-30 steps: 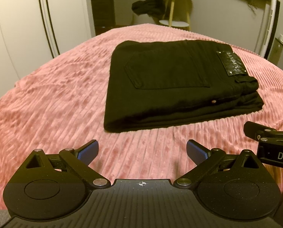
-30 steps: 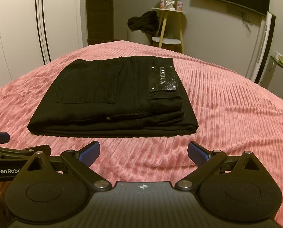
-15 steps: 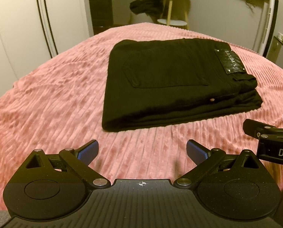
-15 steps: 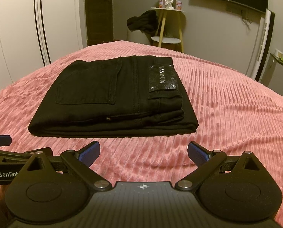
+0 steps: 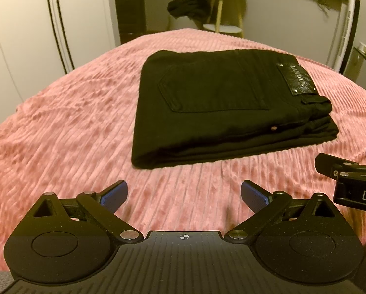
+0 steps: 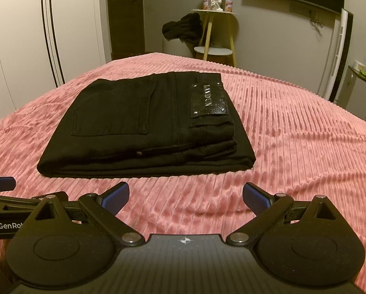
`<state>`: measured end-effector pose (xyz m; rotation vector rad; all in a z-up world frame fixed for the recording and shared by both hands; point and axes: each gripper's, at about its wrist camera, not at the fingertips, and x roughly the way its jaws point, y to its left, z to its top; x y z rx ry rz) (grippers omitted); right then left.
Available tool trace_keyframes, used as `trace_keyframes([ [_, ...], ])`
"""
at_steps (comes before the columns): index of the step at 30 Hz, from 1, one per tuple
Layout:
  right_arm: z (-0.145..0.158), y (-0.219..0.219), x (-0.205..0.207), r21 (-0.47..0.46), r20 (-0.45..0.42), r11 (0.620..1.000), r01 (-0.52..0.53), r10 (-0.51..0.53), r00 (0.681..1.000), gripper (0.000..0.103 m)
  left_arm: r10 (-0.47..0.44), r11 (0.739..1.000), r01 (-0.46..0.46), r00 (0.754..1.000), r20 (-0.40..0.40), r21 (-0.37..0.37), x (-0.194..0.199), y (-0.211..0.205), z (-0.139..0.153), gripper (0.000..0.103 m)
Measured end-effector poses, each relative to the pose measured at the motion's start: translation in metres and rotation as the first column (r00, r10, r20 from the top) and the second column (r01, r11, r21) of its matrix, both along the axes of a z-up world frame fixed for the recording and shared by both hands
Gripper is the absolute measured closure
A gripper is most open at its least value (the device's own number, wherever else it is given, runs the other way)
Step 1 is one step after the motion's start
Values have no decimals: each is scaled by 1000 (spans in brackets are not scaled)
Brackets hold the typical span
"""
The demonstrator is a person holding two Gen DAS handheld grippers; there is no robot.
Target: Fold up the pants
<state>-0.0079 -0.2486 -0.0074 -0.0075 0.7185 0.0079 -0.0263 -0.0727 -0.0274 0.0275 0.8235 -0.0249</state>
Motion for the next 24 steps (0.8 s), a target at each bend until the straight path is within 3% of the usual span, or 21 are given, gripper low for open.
trace_keyframes([
  [24,-1,0,0,-4,-8,1000,-1,1,1000,4,-17,1000,17,1000,-4,-14,0,1,-1,1],
])
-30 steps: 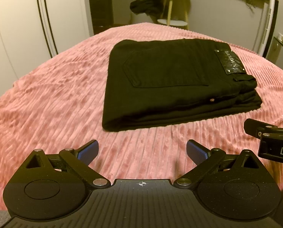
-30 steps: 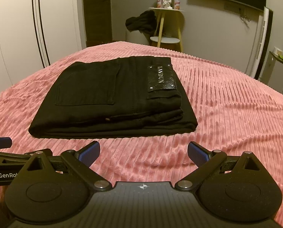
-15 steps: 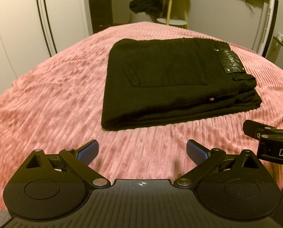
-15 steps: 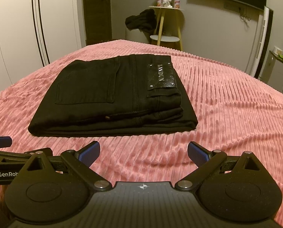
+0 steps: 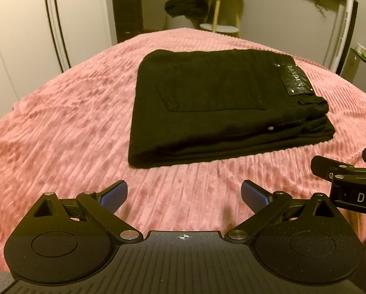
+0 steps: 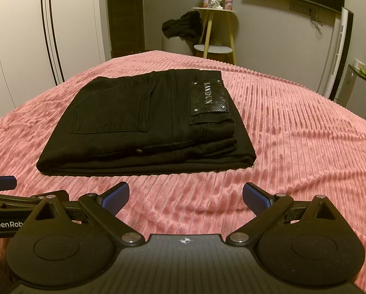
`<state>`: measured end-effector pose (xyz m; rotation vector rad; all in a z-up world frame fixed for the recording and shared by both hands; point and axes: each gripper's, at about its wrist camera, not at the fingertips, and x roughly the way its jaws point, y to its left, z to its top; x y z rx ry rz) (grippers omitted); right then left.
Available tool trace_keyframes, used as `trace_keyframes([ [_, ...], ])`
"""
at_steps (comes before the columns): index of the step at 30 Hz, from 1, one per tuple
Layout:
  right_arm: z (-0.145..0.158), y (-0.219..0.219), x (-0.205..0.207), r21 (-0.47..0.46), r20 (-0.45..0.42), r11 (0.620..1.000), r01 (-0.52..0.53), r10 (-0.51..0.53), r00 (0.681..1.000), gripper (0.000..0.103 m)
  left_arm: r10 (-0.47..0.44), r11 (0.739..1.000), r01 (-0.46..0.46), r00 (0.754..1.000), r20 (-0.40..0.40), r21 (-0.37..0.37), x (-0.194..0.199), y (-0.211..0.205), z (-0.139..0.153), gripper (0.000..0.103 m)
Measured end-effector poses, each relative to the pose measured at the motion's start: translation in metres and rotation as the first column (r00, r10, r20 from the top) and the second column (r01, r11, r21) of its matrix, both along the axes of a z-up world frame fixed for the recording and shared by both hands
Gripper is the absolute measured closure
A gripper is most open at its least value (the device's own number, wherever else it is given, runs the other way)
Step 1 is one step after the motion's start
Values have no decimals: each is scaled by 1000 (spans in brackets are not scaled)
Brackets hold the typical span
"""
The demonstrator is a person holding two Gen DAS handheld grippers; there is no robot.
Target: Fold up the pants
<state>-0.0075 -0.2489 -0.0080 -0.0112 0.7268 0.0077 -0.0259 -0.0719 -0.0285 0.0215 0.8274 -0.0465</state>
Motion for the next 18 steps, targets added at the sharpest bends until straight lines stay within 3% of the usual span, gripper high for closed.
trace_keyframes([
  [18,-1,-1,-1,3,-3,1000,2,-2,1000,4,-26,999,26,1000,-12,23,0,-3,-2,1],
])
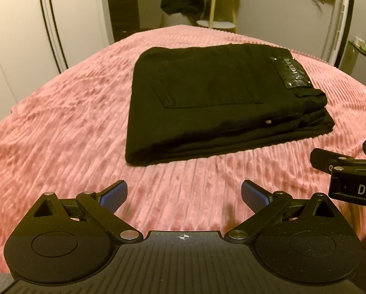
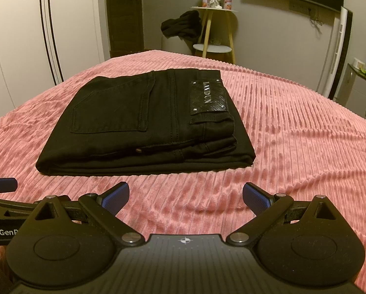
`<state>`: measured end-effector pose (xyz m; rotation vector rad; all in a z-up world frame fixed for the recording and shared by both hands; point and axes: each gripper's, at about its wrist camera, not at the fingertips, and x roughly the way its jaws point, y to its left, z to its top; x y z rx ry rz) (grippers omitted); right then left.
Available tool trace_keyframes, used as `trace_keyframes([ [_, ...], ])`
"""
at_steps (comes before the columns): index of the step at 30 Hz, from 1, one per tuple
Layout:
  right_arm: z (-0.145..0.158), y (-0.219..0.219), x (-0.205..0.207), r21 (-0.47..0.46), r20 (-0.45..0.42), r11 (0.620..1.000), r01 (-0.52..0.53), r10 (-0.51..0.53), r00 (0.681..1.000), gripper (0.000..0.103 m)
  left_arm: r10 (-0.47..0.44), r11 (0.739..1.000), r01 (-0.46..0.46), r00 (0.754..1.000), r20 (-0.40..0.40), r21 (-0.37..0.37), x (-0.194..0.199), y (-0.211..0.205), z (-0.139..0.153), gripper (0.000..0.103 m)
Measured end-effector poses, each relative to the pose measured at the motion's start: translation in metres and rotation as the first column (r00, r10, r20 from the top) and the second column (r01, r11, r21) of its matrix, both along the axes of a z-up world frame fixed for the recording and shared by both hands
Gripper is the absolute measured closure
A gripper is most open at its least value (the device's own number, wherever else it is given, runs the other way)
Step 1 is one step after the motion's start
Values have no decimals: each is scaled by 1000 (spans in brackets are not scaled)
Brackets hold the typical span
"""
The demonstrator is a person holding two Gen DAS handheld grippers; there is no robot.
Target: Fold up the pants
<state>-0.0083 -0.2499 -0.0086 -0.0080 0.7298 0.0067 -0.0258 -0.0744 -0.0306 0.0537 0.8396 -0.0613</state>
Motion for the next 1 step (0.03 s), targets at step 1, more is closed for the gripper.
trace_keyframes([
  [1,0,0,0,0,-1,1000,1,-1,1000,4,-3,1000,3,1000,1,4,0,-1,0,1],
])
